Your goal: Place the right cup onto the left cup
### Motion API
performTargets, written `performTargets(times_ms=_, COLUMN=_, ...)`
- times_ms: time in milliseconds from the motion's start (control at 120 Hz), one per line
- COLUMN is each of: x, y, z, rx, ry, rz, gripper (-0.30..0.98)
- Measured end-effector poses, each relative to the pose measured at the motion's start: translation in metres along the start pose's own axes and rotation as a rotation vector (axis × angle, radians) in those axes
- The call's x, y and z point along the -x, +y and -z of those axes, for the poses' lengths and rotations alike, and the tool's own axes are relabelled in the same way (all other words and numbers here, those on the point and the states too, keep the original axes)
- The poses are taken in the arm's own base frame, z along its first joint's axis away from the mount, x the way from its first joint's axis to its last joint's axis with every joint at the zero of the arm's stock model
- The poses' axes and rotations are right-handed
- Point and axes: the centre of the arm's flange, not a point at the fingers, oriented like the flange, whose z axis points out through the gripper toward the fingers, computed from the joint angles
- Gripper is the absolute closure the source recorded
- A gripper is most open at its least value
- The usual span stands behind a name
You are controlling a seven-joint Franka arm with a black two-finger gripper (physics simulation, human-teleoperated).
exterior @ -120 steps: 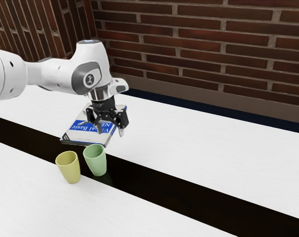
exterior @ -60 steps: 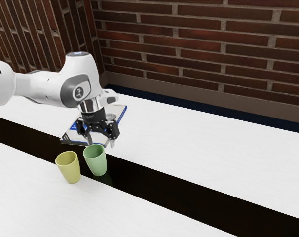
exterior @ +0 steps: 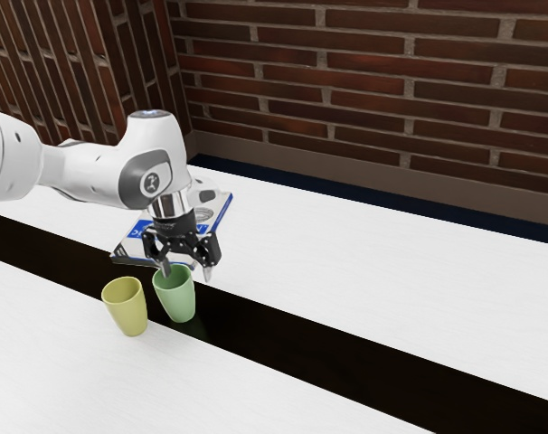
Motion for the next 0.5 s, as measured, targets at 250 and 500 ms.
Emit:
performTargets(times_ms=250, x=-0.005, y=0.0, z=-0.017, rx=-0.003, ry=-0.012, rz=0.009, gripper=0.03)
performTargets(times_ms=500, x=-0.01, y=0.0, z=-0.031, rx=-0.007, ry=-0.024, rz=0.014, gripper=0.04)
